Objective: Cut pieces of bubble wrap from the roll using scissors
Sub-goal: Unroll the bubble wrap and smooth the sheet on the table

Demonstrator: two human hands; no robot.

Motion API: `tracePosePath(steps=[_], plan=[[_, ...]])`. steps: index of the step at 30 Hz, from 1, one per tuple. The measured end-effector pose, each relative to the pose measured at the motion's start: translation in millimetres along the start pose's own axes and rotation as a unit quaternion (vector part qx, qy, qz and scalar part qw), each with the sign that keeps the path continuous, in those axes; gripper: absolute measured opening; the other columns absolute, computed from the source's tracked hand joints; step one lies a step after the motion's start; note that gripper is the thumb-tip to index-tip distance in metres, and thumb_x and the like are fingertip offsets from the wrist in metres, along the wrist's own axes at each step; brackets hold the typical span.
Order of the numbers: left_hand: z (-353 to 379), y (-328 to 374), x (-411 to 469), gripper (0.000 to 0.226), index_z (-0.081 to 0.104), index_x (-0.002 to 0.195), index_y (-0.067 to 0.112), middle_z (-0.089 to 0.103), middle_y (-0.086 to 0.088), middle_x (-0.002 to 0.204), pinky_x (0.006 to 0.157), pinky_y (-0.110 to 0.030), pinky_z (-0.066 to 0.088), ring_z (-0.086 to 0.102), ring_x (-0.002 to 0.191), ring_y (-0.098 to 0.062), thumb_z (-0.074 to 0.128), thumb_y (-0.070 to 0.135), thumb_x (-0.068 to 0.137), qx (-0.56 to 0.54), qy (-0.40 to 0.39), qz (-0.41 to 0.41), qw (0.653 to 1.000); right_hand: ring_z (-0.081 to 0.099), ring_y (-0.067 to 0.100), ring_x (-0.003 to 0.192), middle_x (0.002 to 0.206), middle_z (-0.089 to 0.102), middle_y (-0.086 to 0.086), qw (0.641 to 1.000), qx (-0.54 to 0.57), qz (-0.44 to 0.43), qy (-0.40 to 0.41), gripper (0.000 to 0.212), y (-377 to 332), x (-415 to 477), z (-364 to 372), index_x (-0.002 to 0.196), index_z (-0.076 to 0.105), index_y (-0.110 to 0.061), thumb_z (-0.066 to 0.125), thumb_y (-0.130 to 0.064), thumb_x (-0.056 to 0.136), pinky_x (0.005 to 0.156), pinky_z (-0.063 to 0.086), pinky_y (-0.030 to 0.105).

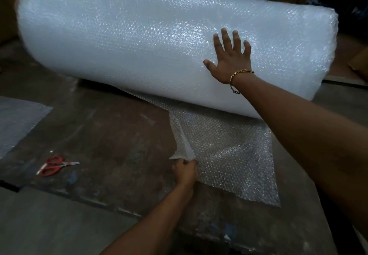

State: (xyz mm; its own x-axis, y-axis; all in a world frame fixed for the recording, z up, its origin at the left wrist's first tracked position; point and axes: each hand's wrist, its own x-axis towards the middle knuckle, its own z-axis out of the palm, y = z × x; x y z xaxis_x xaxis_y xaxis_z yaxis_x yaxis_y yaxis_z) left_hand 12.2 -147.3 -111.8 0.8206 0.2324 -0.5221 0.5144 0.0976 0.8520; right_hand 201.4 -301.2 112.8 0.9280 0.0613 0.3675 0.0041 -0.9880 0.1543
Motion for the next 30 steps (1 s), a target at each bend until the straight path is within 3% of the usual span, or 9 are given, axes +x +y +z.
tracePosePath(steps=[3,5,8,13,16,18,21,26,30], plan=[[-9,1,2,0.019,0.056,0.099,0.003,0.063,-0.014,0.092,0.078,-0.042,0.050,0.059,0.086,-0.025,0.065,0.016,0.088,-0.062,0.042,0.021,0.997,-0.006,0.033,0.155,0.169,-0.007,0.003,1.000,0.001,-0.002,-0.006,0.082,-1,0,-1,0.161,0.002,-0.024,0.023,-0.068,0.095,0.121,0.003,0.057],[-19,-4,1,0.017,0.048,0.094,0.013,0.056,-0.006,0.084,0.082,-0.049,0.051,0.056,0.081,-0.025,0.064,0.012,0.091,-0.057,0.067,0.055,0.995,-0.006,0.033,0.155,0.169,-0.007,0.002,1.000,-0.002,0.000,-0.009,0.082,0,1,-1,0.161,0.001,-0.024,0.024,-0.069,0.095,0.120,0.003,0.057],[-29,-13,-7,0.021,0.052,0.077,0.031,0.055,0.000,0.076,0.083,-0.053,0.053,0.055,0.077,-0.021,0.073,0.036,0.077,-0.090,-0.010,0.115,0.989,-0.008,0.032,0.155,0.169,-0.008,0.002,1.000,-0.003,0.008,-0.017,0.082,-1,2,-3,0.161,0.000,-0.025,0.024,-0.069,0.095,0.121,0.002,0.056],[-26,-25,-2,0.025,0.063,0.061,0.034,0.053,-0.005,0.076,0.072,-0.036,0.040,0.049,0.072,-0.017,0.073,0.054,0.073,-0.021,-0.106,0.134,0.985,-0.009,0.032,0.155,0.169,-0.010,0.001,0.999,0.001,0.017,-0.027,0.082,-6,2,-6,0.161,0.000,-0.025,0.026,-0.068,0.096,0.121,0.001,0.056],[-23,-25,9,0.007,0.074,0.073,0.036,0.069,-0.005,0.088,0.083,-0.037,0.049,0.062,0.077,-0.018,0.078,0.041,0.074,0.023,-0.122,0.122,0.985,-0.009,0.032,0.155,0.169,-0.010,0.001,0.999,-0.007,0.021,-0.031,0.082,-7,0,-7,0.161,0.000,-0.025,0.027,-0.068,0.096,0.121,0.001,0.056],[-22,-17,19,0.014,0.074,0.082,0.033,0.072,0.002,0.091,0.089,-0.041,0.048,0.065,0.087,-0.021,0.078,0.038,0.069,0.008,-0.126,0.081,0.989,-0.009,0.032,0.155,0.169,-0.010,0.001,0.999,-0.009,0.021,-0.033,0.083,-7,-2,-9,0.161,0.000,-0.025,0.028,-0.068,0.096,0.121,0.002,0.056],[-25,-3,23,0.019,0.066,0.095,0.026,0.068,-0.008,0.098,0.087,-0.040,0.053,0.063,0.089,-0.024,0.074,0.015,0.082,0.009,-0.139,0.056,0.989,-0.007,0.032,0.155,0.169,-0.009,0.001,0.999,-0.021,0.019,-0.035,0.084,-8,-7,-9,0.161,0.000,-0.025,0.028,-0.069,0.095,0.121,0.004,0.056],[-42,3,25,0.032,0.067,0.076,0.028,0.066,0.001,0.067,0.070,-0.047,0.061,0.062,0.060,-0.019,0.061,-0.001,0.091,0.075,-0.077,0.123,0.987,-0.006,0.032,0.155,0.169,-0.008,0.001,0.999,-0.027,0.020,-0.034,0.084,-12,-13,-13,0.161,0.001,-0.025,0.030,-0.068,0.095,0.121,0.006,0.056],[-51,-11,29,0.031,0.072,0.077,0.026,0.070,0.002,0.068,0.072,-0.051,0.062,0.065,0.062,-0.019,0.065,-0.001,0.088,0.073,-0.071,0.121,0.987,-0.003,0.032,0.155,0.170,-0.005,0.002,0.999,-0.033,0.019,-0.026,0.083,-13,-17,-15,0.161,0.004,-0.025,0.032,-0.067,0.095,0.121,0.008,0.055]])
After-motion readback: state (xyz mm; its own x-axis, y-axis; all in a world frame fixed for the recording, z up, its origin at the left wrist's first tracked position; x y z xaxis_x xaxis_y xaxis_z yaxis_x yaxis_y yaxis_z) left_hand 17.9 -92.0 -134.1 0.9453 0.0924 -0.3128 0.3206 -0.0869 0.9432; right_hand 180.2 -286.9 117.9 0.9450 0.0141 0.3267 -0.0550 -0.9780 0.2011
